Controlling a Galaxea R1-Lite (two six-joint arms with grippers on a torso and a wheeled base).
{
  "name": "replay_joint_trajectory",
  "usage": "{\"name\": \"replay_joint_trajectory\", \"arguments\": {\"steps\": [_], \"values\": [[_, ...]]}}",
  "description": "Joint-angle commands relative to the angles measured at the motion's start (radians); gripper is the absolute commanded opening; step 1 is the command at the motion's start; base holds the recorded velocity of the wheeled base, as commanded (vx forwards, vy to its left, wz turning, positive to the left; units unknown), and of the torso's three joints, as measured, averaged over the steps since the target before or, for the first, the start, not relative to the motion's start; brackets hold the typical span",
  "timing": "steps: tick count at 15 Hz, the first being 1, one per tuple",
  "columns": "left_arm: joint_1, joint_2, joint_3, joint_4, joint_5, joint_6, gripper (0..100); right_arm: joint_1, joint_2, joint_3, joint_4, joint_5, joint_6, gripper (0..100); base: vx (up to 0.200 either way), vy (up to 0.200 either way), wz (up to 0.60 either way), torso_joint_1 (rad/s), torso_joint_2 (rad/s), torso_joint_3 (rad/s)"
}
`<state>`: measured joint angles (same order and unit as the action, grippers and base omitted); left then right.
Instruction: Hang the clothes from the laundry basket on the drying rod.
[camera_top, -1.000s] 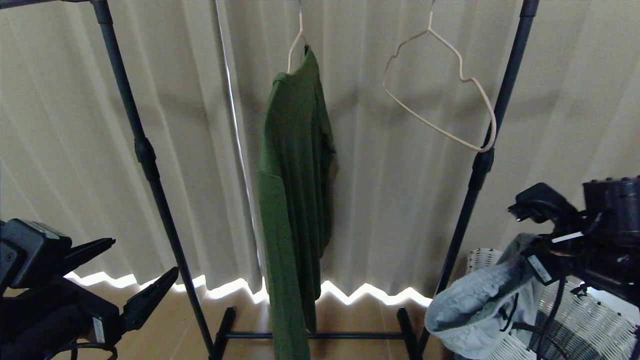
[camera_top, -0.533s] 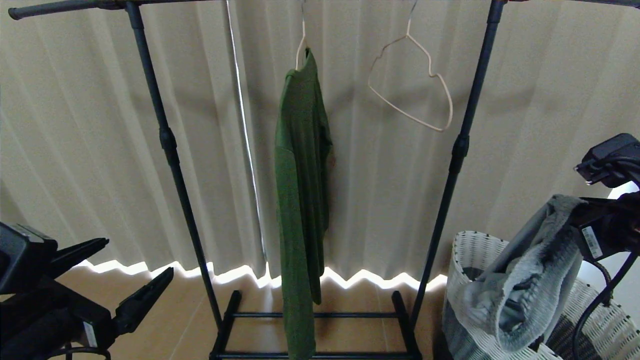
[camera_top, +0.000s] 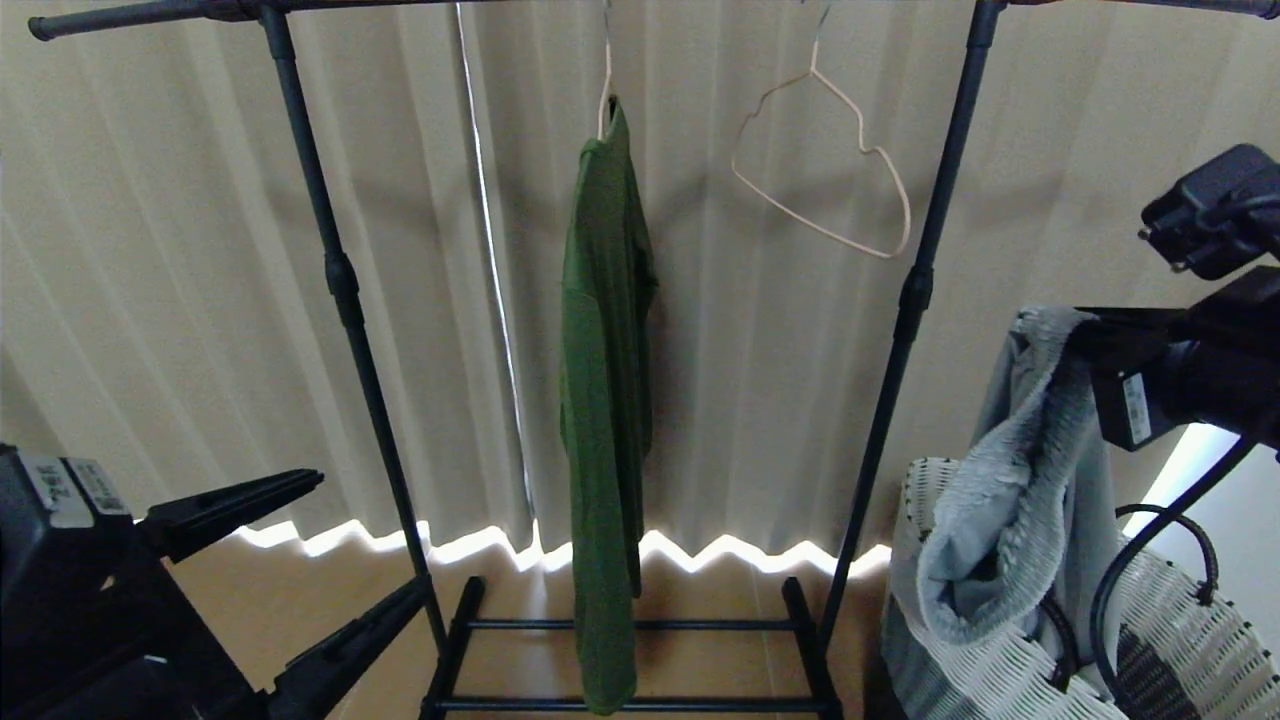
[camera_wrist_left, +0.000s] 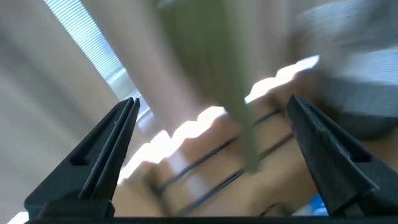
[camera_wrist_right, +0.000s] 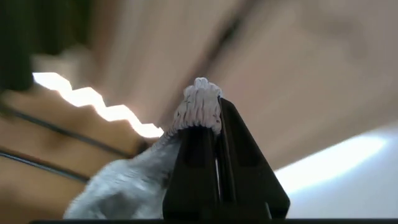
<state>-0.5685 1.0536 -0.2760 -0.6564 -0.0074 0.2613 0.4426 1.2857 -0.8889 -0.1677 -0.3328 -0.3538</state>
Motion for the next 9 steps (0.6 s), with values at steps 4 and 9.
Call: {"name": "replay_joint_trajectory", "arguments": {"steps": [4, 9], "values": [[-0.215, 0.279, -0.235, 0.0, -0.037, -0.088, 100, 0.235, 0.078, -0.087, -0.148, 0.029, 0.073, 0, 0.0, 0.0, 0.0, 0.0, 0.0, 0.0], [-0.367, 0.571, -0.417, -0.002, 0.046, -0.31, 100, 0.347, 0.096, -0.085, -0.257, 0.06, 0.104, 0, 0.0, 0.0, 0.0, 0.0, 0.0, 0.0]]}}
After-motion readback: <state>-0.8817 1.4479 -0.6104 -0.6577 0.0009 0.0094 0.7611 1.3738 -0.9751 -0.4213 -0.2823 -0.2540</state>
